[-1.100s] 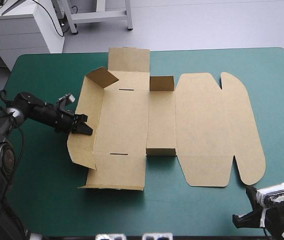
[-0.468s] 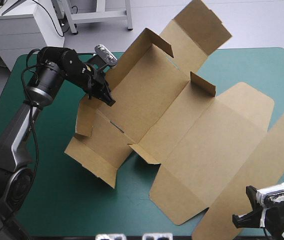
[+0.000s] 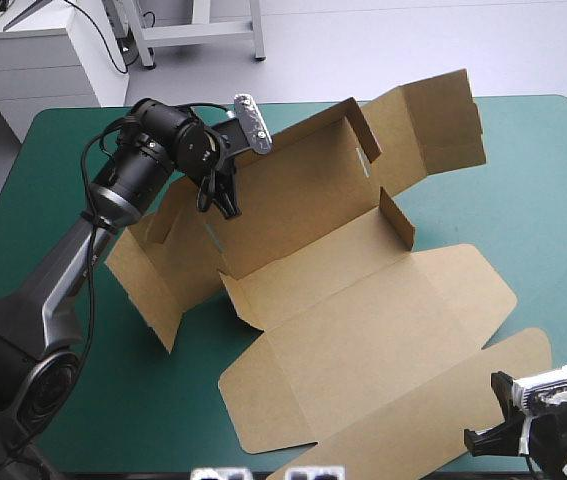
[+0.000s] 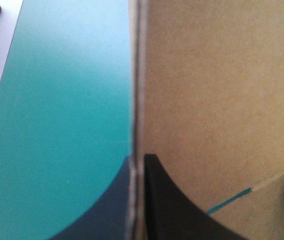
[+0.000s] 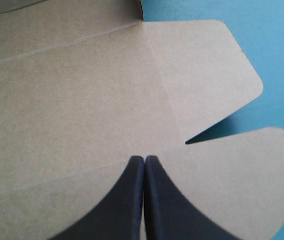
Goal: Fold the box
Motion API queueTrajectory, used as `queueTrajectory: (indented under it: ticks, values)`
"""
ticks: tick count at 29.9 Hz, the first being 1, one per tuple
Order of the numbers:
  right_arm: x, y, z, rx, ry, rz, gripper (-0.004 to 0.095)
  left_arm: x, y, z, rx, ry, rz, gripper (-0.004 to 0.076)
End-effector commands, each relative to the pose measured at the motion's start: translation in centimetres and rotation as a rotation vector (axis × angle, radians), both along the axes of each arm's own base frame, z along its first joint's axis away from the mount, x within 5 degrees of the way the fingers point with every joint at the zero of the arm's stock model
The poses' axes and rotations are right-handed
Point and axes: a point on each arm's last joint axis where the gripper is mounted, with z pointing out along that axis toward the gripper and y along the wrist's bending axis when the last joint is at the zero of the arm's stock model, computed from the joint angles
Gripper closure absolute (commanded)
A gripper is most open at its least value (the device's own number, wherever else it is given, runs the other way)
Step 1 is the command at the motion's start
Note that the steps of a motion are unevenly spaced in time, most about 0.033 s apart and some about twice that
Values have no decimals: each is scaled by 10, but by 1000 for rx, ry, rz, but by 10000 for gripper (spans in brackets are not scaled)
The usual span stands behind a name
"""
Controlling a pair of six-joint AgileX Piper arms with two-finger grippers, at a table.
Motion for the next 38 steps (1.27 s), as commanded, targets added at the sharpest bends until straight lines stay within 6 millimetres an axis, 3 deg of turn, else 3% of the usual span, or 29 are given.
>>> queueTrajectory:
  ticks: [1, 15, 26, 32, 38]
  values:
    - [3, 0, 11, 13, -68, -7, 922, -16, -9, 31, -17, -157, -60, 732]
    - [3, 0, 11, 10, -68, -9, 922, -56, -51, 52, 104, -428, -238, 733]
    - [3, 0, 11, 10, -70, -9, 922, -87, -20, 7, 195, -685, -262, 732]
    - [3, 0, 11, 12, -68, -8, 922, -95, -7, -20, 221, -687, -233, 732]
    - [3, 0, 11, 30, -66, -16, 922, -96, -6, -43, 191, -697, -220, 732]
